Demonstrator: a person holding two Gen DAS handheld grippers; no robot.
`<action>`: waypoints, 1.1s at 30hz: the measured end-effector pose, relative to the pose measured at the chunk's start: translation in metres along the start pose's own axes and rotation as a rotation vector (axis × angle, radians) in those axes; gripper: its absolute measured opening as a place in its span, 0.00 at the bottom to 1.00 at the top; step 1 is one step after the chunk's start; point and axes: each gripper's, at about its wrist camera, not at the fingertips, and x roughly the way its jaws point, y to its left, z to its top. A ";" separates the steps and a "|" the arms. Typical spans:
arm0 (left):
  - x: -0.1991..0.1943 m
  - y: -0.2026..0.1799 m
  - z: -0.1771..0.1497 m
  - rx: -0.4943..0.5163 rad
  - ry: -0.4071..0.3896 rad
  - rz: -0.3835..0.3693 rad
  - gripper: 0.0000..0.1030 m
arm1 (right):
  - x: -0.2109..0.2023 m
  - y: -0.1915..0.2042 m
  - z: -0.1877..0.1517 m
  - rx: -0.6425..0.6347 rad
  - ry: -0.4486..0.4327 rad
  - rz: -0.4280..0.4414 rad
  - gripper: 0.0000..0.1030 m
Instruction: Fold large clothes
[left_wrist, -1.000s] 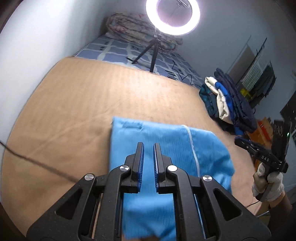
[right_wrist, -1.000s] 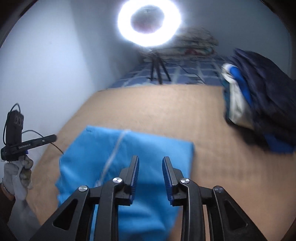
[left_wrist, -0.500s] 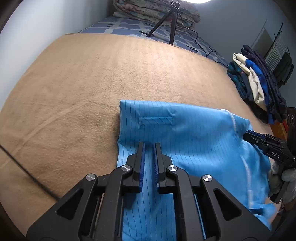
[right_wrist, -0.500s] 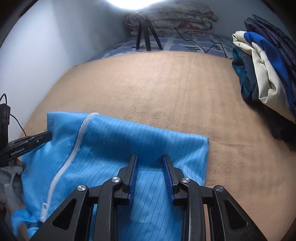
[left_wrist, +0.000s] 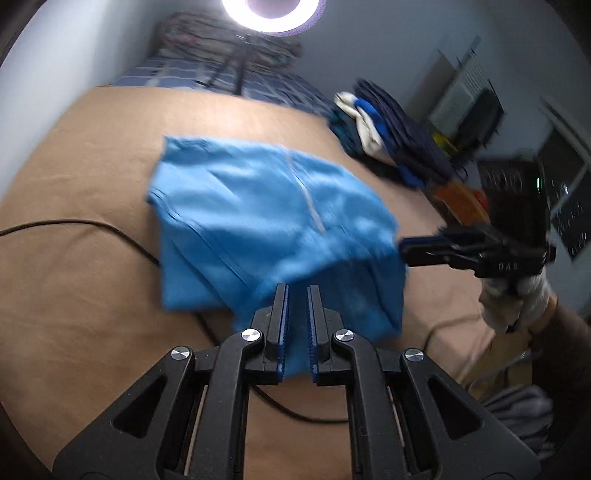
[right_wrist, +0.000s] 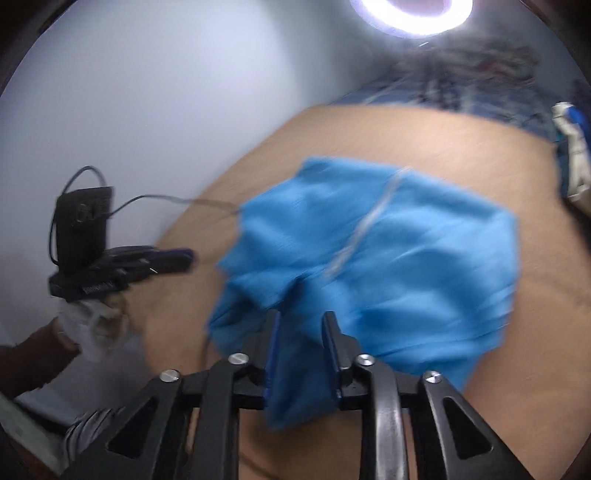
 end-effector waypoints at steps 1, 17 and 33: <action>0.005 -0.006 -0.001 0.015 0.004 0.008 0.07 | 0.005 0.005 -0.003 -0.014 0.013 0.010 0.18; 0.058 0.023 -0.020 -0.064 0.040 0.032 0.07 | 0.096 0.027 0.051 -0.069 0.074 -0.129 0.16; 0.034 -0.021 0.002 -0.008 0.028 -0.074 0.07 | -0.023 -0.011 -0.003 0.011 -0.093 -0.118 0.36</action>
